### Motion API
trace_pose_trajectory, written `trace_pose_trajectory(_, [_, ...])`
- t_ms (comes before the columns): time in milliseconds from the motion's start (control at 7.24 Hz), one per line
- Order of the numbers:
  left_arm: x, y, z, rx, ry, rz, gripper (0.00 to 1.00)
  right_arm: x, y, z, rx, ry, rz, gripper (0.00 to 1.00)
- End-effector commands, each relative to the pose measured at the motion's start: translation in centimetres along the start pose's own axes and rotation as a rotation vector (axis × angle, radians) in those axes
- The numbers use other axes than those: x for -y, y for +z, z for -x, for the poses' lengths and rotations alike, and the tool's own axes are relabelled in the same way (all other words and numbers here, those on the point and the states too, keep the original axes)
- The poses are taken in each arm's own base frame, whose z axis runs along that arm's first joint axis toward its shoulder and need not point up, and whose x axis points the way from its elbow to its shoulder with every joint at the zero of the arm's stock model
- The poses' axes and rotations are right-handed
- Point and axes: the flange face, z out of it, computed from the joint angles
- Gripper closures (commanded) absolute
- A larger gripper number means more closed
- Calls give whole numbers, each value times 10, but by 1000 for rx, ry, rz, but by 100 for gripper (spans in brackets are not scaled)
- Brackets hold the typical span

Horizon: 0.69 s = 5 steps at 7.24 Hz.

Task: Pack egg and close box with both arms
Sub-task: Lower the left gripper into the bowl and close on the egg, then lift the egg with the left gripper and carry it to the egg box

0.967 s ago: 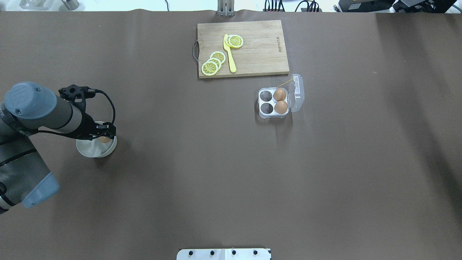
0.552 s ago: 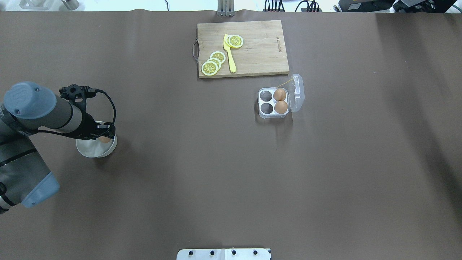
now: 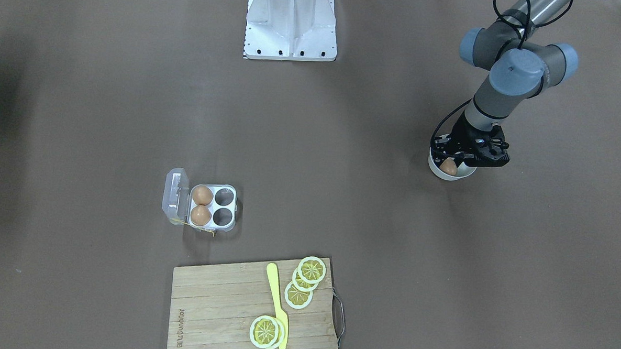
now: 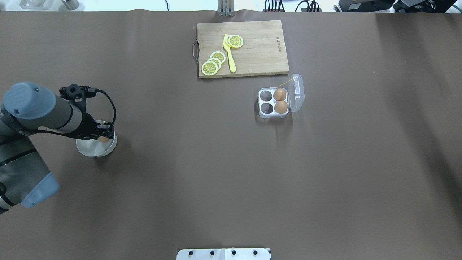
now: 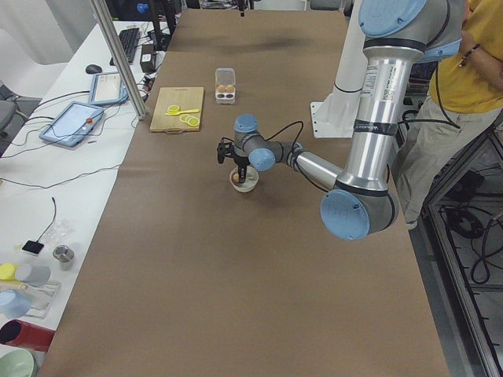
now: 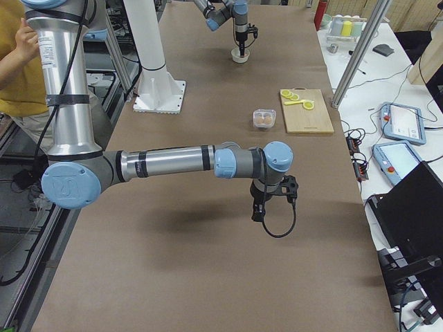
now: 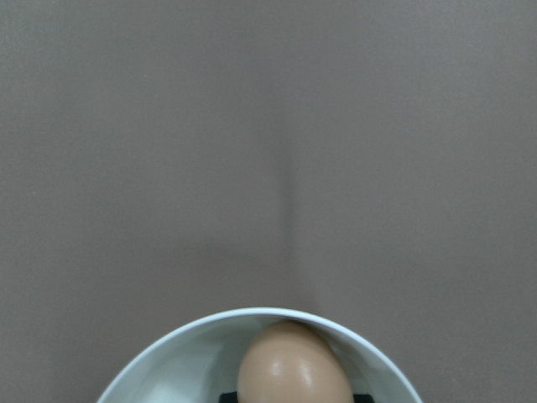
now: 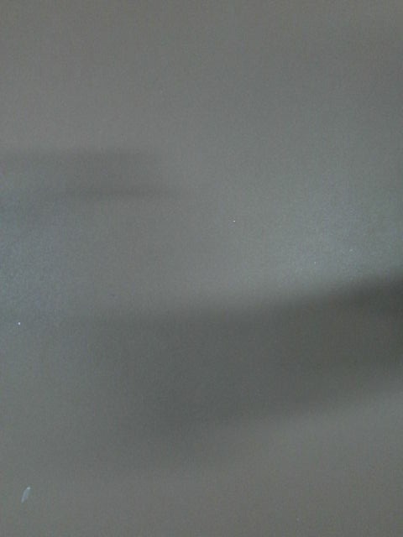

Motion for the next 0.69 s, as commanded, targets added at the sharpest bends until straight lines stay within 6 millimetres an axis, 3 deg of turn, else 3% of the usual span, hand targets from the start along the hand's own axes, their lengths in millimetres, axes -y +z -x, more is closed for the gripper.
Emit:
trace_pose_trajectory(0, [0, -13, 1, -12, 3, -11, 71, 0, 0, 0, 1, 2, 1, 0])
trace_pose_trajectory(414, [3, -65, 11, -24, -14, -38, 71, 0, -2, 2, 2, 4, -4, 0])
trace_pose_trajectory(552, [8, -86, 2, -16, -28, -34, 71, 0, -2, 2, 2, 4, -4, 0])
